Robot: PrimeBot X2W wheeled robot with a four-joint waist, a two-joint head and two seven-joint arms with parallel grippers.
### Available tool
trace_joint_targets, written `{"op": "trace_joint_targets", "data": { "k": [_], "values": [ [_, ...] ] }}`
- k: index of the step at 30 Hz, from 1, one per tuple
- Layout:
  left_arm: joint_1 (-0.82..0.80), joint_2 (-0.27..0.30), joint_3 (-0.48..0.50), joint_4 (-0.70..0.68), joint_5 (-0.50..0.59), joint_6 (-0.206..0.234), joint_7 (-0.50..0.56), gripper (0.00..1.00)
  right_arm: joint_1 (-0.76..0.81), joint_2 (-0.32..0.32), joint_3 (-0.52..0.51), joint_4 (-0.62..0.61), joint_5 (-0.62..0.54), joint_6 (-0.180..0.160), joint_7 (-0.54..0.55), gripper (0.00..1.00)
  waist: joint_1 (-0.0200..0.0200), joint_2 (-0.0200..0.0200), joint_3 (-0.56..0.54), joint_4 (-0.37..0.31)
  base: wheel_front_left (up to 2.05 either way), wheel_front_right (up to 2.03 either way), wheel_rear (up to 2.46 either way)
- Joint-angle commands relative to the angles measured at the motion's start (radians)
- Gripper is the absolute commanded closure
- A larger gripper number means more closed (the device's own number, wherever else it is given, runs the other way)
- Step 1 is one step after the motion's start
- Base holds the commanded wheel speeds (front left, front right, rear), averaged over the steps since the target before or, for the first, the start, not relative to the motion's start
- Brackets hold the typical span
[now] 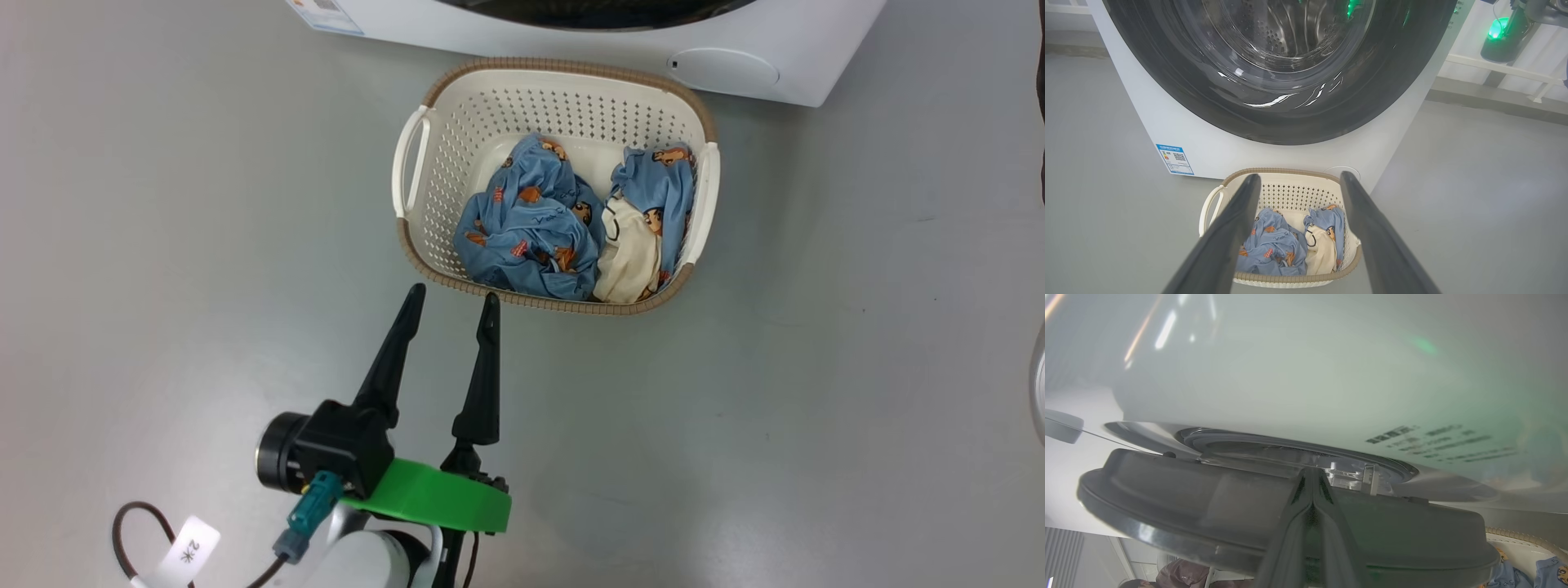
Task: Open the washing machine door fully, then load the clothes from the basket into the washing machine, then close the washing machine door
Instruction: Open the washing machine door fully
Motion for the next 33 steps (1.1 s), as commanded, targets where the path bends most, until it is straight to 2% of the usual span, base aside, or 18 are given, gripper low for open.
{"op": "trace_joint_targets", "data": {
  "k": [1,33],
  "values": [
    [-0.005,0.013,0.027,-0.026,-0.002,0.004,-0.006,0.00,-0.018,0.042,0.012,-0.011,-0.004,0.010,0.020,1.00,0.0000,0.0000,-0.002,-0.003,0.00,0.00,0.00],
    [0.002,0.013,0.034,-0.011,0.005,-0.002,-0.006,0.00,0.098,0.091,0.007,-0.005,-0.011,0.010,0.131,1.00,0.0000,0.0000,-0.068,-0.040,0.00,0.00,0.00]
  ]
}}
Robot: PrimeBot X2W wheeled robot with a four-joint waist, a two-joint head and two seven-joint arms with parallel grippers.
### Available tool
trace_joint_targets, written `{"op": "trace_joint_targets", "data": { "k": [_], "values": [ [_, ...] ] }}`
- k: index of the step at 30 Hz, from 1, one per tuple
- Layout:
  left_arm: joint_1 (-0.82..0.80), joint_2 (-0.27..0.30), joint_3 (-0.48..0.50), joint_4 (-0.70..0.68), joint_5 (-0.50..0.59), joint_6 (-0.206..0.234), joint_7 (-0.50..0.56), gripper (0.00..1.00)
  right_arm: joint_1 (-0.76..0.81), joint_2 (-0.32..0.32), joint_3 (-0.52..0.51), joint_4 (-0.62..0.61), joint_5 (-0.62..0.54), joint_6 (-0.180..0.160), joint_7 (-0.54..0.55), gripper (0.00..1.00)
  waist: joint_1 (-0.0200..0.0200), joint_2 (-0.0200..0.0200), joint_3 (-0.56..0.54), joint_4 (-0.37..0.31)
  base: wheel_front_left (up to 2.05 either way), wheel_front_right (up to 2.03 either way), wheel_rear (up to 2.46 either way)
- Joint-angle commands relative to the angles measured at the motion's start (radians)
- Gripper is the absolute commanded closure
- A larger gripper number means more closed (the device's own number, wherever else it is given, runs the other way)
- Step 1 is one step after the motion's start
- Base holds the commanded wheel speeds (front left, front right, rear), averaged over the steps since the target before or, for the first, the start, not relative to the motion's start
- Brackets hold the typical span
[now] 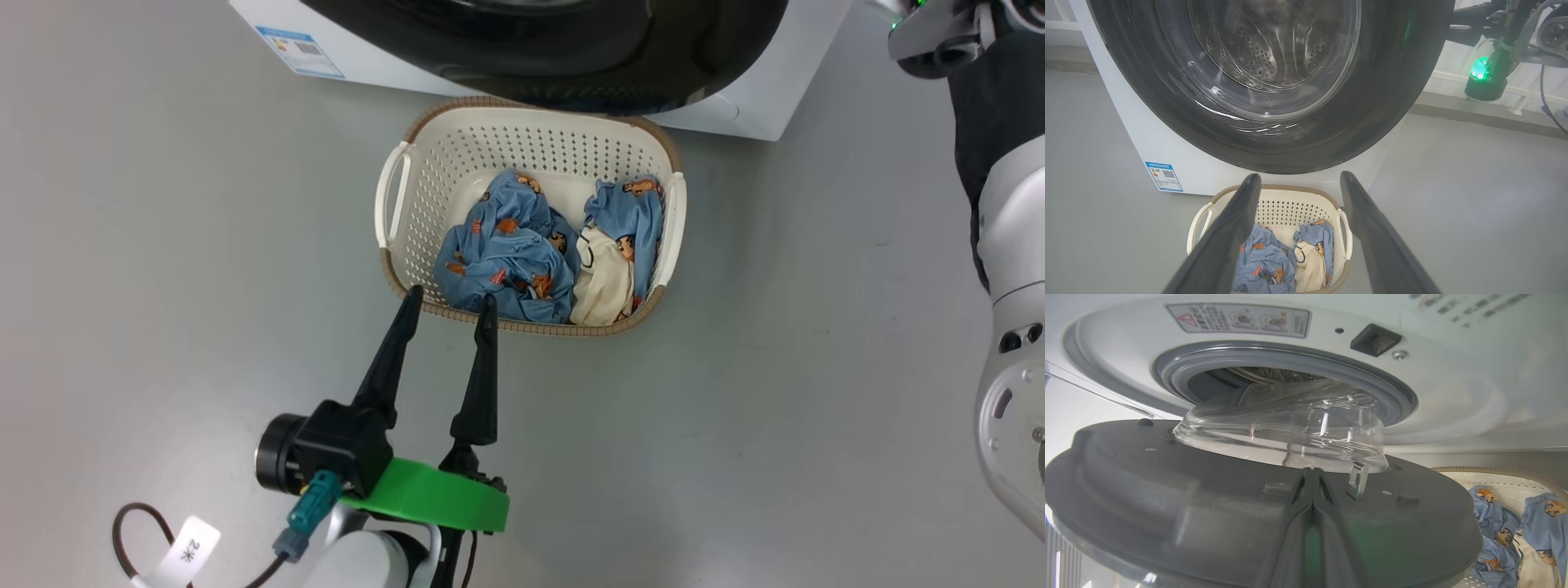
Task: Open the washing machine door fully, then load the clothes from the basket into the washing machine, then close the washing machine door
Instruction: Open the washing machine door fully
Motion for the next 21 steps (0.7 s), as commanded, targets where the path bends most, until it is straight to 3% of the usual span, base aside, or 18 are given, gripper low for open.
{"op": "trace_joint_targets", "data": {
  "k": [1,21],
  "values": [
    [0.002,0.013,0.031,-0.018,0.005,0.000,-0.006,0.00,0.009,0.044,0.008,-0.029,-0.003,0.010,0.018,1.00,0.0000,0.0000,-0.007,-0.003,0.00,0.00,0.00],
    [0.024,0.013,0.039,-0.007,0.014,-0.007,-0.006,0.00,0.137,0.068,0.021,-0.076,0.023,0.010,0.091,1.00,0.0000,0.0000,-0.084,-0.018,0.00,0.00,0.00]
  ]
}}
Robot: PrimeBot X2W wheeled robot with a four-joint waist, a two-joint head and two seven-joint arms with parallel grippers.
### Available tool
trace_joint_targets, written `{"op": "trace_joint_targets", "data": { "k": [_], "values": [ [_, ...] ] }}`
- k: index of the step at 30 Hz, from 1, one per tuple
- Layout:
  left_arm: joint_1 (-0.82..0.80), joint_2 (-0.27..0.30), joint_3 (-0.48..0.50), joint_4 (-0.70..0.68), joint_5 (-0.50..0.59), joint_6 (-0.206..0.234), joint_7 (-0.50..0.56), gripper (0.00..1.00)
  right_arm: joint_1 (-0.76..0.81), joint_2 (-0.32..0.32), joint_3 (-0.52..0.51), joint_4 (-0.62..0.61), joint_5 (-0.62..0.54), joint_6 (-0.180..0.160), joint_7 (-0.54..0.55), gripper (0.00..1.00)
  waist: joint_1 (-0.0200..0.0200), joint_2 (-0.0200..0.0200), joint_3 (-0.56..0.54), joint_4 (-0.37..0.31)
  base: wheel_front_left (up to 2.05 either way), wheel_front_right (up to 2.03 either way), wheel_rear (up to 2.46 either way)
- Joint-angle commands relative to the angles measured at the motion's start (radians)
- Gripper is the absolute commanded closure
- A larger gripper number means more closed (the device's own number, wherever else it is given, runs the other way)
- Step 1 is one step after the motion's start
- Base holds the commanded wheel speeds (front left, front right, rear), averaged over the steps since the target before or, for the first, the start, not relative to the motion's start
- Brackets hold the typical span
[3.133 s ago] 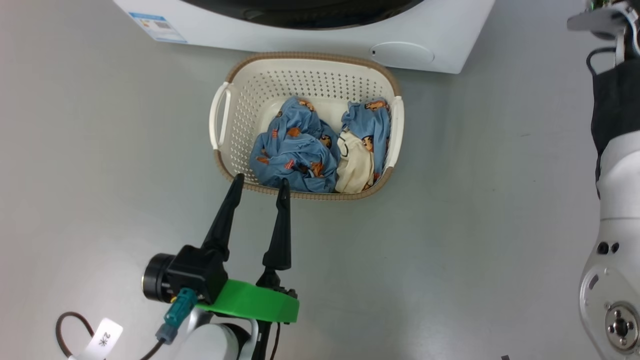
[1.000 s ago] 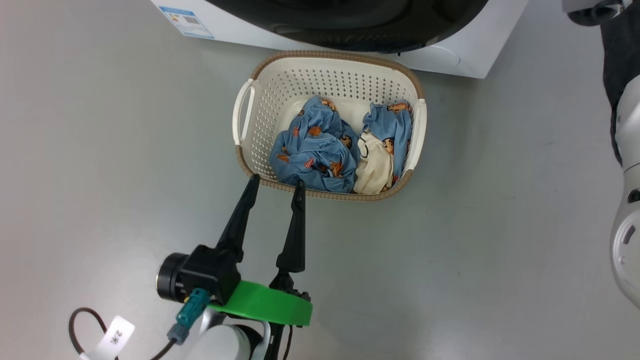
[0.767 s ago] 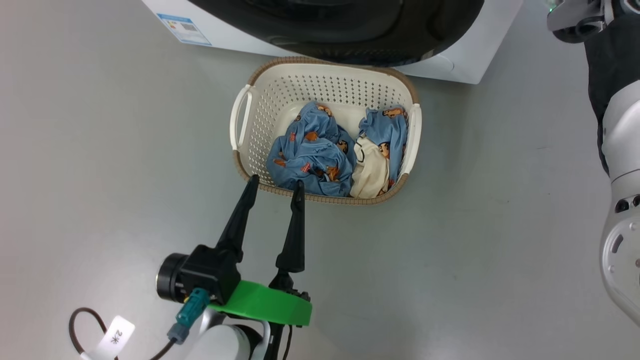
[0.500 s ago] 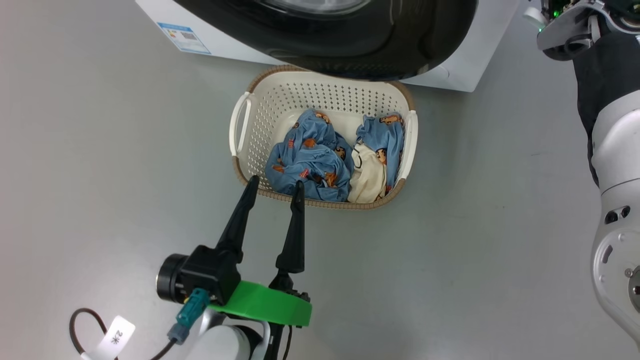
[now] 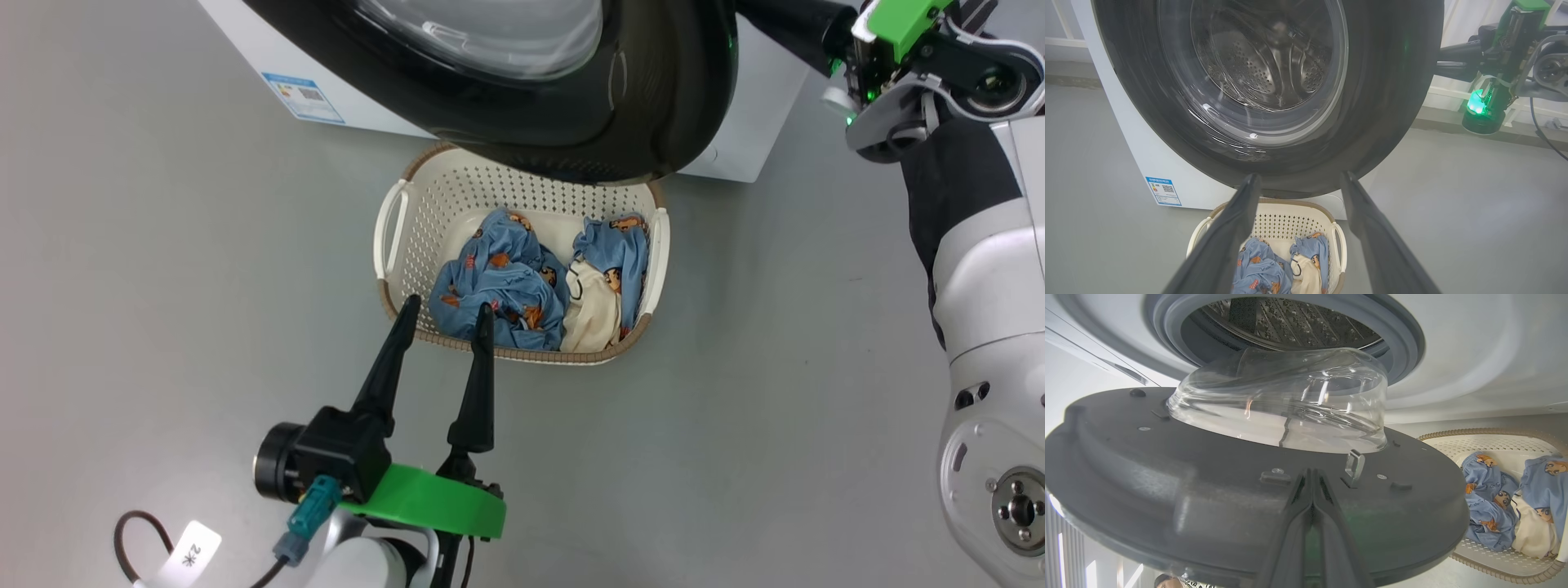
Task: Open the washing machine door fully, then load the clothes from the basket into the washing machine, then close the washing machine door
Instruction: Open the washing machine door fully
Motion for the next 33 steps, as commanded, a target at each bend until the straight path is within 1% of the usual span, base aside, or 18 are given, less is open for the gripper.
{"op": "trace_joint_targets", "data": {
  "k": [1,4,10,20,22,32,33],
  "values": [
    [0.012,0.013,0.034,-0.017,0.013,-0.003,-0.006,0.00,0.010,0.036,0.019,-0.033,0.017,0.010,0.018,1.00,0.0000,0.0000,-0.010,-0.003,0.00,0.00,0.00],
    [0.016,0.013,0.035,-0.015,0.015,-0.005,-0.006,0.00,0.029,0.037,0.040,-0.041,0.043,0.010,0.035,1.00,0.0000,0.0000,-0.021,-0.004,0.00,0.00,0.00],
    [0.025,0.013,0.038,-0.012,0.020,-0.009,-0.006,0.00,0.069,0.037,0.122,-0.048,0.134,0.010,0.046,1.00,0.0000,0.0000,-0.042,-0.005,0.00,0.00,0.00],
    [0.042,0.013,0.042,-0.007,0.026,-0.011,-0.006,0.00,0.160,0.037,0.320,-0.092,0.282,0.010,0.038,1.00,0.0000,0.0000,-0.073,-0.013,0.00,0.00,0.00],
    [0.043,0.013,0.042,-0.007,0.027,-0.012,-0.006,0.00,0.170,0.037,0.340,-0.097,0.297,0.010,0.038,1.00,0.0000,0.0000,-0.076,-0.013,0.00,0.00,0.00],
    [0.057,0.013,0.042,-0.003,0.033,-0.018,-0.006,0.00,0.262,0.037,0.530,-0.161,0.435,0.010,0.023,1.00,0.0000,0.0000,-0.108,-0.010,0.00,0.00,0.00],
    [0.061,0.013,0.044,-0.002,0.034,-0.019,-0.006,0.00,0.277,0.037,0.563,-0.176,0.458,0.010,0.018,1.00,0.0000,0.0000,-0.114,-0.008,0.00,0.00,0.00]
  ]
}}
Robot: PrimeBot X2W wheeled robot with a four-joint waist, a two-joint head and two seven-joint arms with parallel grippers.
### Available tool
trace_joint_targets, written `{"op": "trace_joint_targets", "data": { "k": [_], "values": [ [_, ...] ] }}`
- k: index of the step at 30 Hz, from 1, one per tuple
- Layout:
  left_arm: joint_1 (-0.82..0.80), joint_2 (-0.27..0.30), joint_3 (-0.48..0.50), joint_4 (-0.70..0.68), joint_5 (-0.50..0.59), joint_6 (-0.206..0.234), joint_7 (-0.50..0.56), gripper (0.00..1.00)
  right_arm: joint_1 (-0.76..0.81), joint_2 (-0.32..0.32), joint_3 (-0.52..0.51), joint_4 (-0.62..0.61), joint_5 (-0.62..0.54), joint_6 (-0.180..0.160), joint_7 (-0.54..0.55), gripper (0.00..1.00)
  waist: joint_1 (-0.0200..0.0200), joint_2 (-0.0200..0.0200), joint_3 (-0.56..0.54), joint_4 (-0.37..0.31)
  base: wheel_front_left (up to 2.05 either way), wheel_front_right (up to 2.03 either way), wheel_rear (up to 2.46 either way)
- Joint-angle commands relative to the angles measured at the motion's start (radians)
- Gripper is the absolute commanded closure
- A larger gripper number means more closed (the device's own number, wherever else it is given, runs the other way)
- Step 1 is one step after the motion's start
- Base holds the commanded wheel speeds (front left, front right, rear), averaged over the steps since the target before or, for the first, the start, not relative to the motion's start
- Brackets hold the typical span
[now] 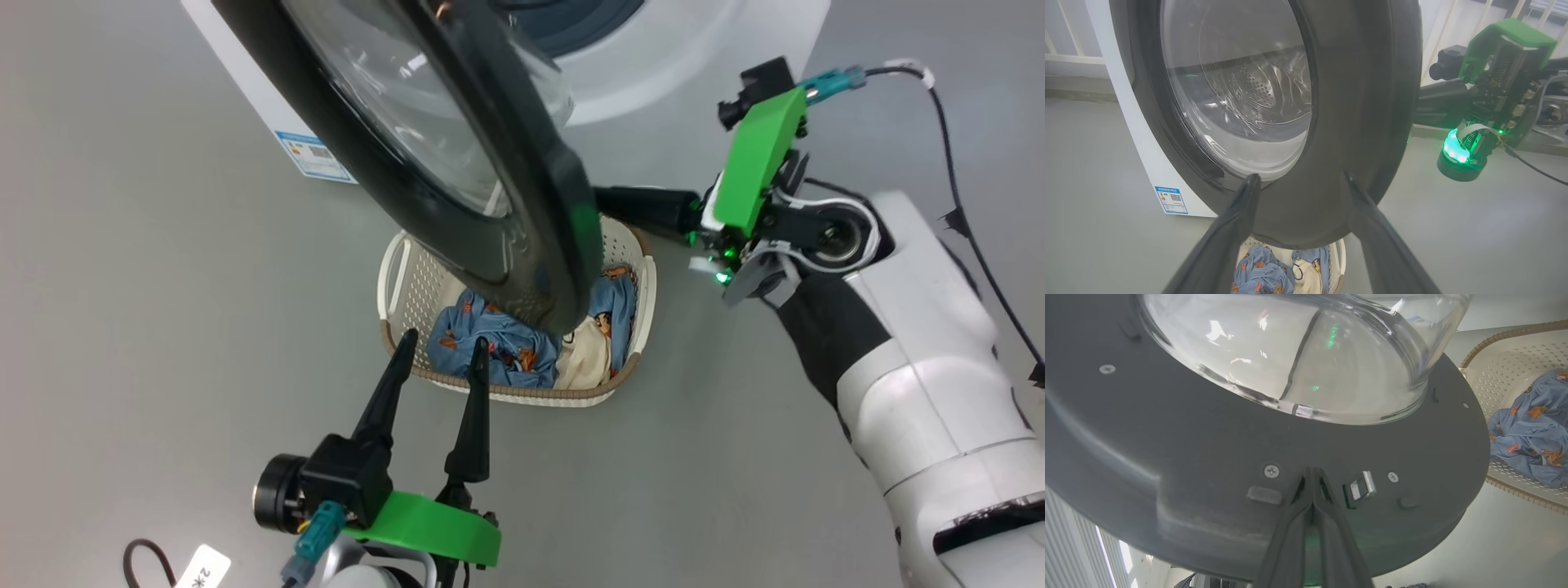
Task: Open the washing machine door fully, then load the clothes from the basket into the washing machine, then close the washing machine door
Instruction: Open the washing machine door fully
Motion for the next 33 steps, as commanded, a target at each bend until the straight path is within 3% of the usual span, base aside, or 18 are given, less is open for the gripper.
{"op": "trace_joint_targets", "data": {
  "k": [1,22,27,33],
  "values": [
    [0.004,0.012,0.036,-0.018,0.008,-0.006,-0.006,0.00,0.017,0.036,0.026,-0.036,0.017,0.010,-0.002,1.00,0.0000,0.0000,-0.006,0.002,0.00,0.00,0.00],
    [0.034,0.012,0.046,-0.022,0.015,-0.009,-0.006,0.00,0.083,0.036,0.265,-0.096,0.181,0.010,-0.079,1.00,0.0000,0.0000,-0.043,0.010,0.00,0.00,0.00],
    [0.043,0.012,0.068,-0.015,0.020,-0.010,-0.006,0.00,0.091,0.034,0.271,-0.096,0.175,0.010,-0.121,1.00,0.0000,0.0000,-0.067,-0.001,0.00,0.00,0.00],
    [0.057,0.012,0.095,-0.007,0.037,-0.021,-0.006,0.00,0.152,-0.019,0.275,-0.169,0.116,0.010,-0.201,1.00,0.0000,0.0000,-0.106,-0.018,0.00,0.00,0.00]
  ]
}}
